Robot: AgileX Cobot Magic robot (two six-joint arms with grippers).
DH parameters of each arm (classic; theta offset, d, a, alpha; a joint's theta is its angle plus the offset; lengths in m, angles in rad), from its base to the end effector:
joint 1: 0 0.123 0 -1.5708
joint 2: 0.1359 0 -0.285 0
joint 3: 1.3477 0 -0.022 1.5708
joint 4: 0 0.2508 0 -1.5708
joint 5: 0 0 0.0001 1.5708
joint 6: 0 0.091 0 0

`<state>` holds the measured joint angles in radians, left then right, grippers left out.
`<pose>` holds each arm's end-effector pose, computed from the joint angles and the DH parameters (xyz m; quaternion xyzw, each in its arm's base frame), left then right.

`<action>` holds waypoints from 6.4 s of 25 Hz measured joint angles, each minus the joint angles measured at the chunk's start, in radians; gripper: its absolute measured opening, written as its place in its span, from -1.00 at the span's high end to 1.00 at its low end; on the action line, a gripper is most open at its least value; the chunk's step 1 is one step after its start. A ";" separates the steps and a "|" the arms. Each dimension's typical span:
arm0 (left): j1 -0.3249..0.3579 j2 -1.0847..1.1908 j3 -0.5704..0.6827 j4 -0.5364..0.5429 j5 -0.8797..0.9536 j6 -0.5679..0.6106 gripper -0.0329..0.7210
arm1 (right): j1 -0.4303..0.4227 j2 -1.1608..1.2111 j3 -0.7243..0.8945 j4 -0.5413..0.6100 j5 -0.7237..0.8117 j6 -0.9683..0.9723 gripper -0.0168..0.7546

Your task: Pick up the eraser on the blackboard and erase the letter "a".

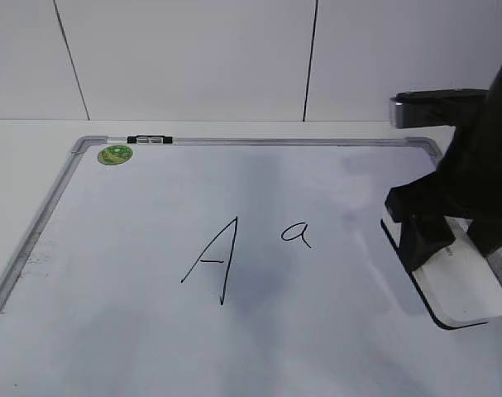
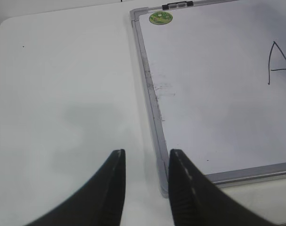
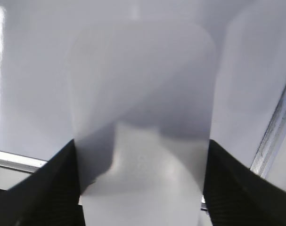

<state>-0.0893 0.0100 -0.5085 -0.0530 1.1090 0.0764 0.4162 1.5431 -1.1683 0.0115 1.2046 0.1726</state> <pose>-0.0068 -0.0037 0.2759 0.0733 0.8625 -0.0297 0.4998 0.2599 0.1159 0.2656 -0.1196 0.9920 0.0166 0.0360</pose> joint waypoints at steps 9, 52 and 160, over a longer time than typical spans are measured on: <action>0.000 0.000 0.000 -0.031 0.000 0.000 0.29 | 0.044 0.090 -0.081 -0.035 0.014 0.000 -0.49; 0.000 1.695 -0.611 -0.093 -0.265 0.028 0.28 | 0.046 0.127 -0.138 -0.040 0.016 -0.008 -0.49; 0.004 1.903 -0.676 -0.050 -0.285 -0.094 0.87 | 0.046 0.344 -0.349 -0.044 0.018 -0.055 -0.49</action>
<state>-0.0849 1.9131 -1.1841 -0.1026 0.8237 -0.0178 0.4623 1.8868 -1.5169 -0.0321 1.2226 0.1172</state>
